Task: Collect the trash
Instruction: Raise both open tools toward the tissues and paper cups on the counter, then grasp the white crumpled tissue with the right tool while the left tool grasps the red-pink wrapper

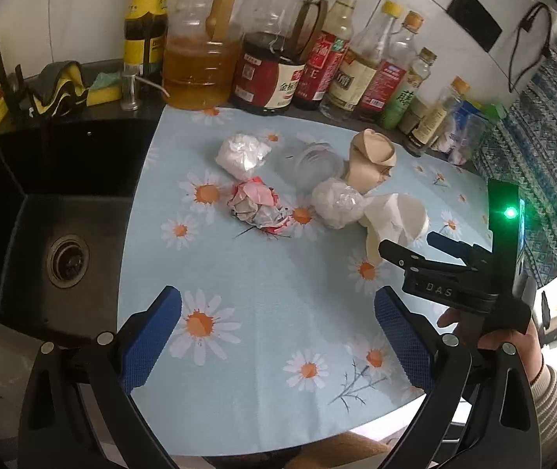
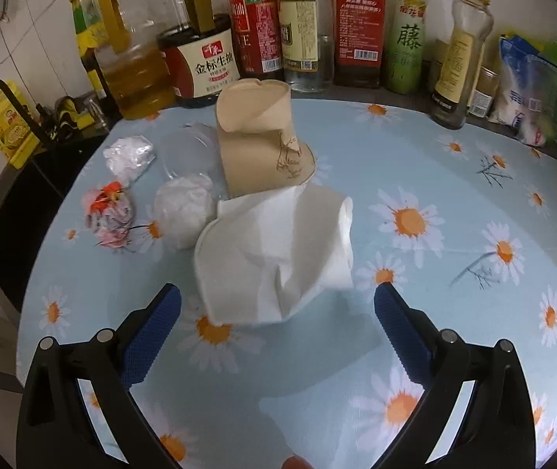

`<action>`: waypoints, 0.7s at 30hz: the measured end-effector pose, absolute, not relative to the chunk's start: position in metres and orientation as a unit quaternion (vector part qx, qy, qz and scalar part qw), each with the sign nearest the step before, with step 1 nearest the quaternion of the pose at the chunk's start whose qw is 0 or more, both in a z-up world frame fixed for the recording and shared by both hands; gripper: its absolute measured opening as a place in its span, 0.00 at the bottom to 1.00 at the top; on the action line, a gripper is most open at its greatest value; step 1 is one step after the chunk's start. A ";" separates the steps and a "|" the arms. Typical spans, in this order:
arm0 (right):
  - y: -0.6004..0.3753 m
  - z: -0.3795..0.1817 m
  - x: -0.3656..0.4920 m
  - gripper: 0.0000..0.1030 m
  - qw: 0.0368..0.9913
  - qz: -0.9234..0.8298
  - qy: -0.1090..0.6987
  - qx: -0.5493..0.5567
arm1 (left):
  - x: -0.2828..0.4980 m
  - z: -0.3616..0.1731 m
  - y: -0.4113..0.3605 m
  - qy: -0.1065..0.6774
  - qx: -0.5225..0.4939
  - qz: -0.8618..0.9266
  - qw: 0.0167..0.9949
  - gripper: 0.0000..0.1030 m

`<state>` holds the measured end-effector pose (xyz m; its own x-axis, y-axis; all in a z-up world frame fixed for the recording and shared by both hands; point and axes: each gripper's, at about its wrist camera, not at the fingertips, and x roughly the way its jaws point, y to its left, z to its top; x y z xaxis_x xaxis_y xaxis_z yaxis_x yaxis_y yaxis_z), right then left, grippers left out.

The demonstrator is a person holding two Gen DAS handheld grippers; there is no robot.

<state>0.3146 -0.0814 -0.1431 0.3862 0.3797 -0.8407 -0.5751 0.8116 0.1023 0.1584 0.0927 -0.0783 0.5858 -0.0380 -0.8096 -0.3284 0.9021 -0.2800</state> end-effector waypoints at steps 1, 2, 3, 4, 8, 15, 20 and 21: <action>-0.079 -0.145 0.318 0.95 0.824 0.290 0.475 -0.103 | 0.159 -0.080 0.093 0.449 -0.207 0.085 0.865 0.93; -0.078 -0.147 0.320 0.95 0.823 0.291 0.476 -0.102 | 0.160 -0.082 0.094 0.448 -0.210 0.089 0.864 0.93; -0.076 -0.149 0.321 0.95 0.824 0.288 0.477 -0.104 | 0.161 -0.083 0.094 0.449 -0.211 0.091 0.864 0.93; -0.074 -0.151 0.323 0.95 0.824 0.286 0.477 -0.108 | 0.162 -0.085 0.094 0.451 -0.214 0.091 0.862 0.93; -0.070 -0.155 0.326 0.95 0.825 0.281 0.477 -0.114 | 0.167 -0.088 0.095 0.450 -0.225 0.088 0.860 0.93; -0.076 -0.153 0.339 0.85 0.821 0.284 0.486 -0.096 | 0.181 -0.093 0.097 0.460 -0.227 0.088 0.854 0.93; -0.085 -0.148 0.339 0.84 0.816 0.292 0.492 -0.083 | 0.195 -0.095 0.098 0.474 -0.205 0.094 0.851 0.93; -0.087 -0.147 0.339 0.84 0.816 0.292 0.492 -0.081 | 0.198 -0.096 0.098 0.478 -0.201 0.097 0.850 0.93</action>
